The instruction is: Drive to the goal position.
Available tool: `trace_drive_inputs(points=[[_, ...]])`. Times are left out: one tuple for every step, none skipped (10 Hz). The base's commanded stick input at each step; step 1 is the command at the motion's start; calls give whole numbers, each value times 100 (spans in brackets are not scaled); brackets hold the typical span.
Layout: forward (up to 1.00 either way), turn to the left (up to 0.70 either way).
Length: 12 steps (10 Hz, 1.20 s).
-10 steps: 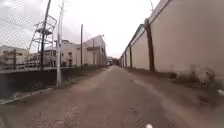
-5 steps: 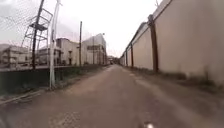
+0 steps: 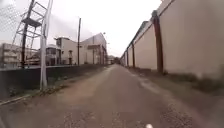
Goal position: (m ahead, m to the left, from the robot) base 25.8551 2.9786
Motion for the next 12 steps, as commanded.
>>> trace_drive_inputs(points=[[87,0],[87,0],[87,0],[87,0],[87,0],[87,0],[87,0],[87,0],[87,0],[87,0],[87,0],[87,0]])
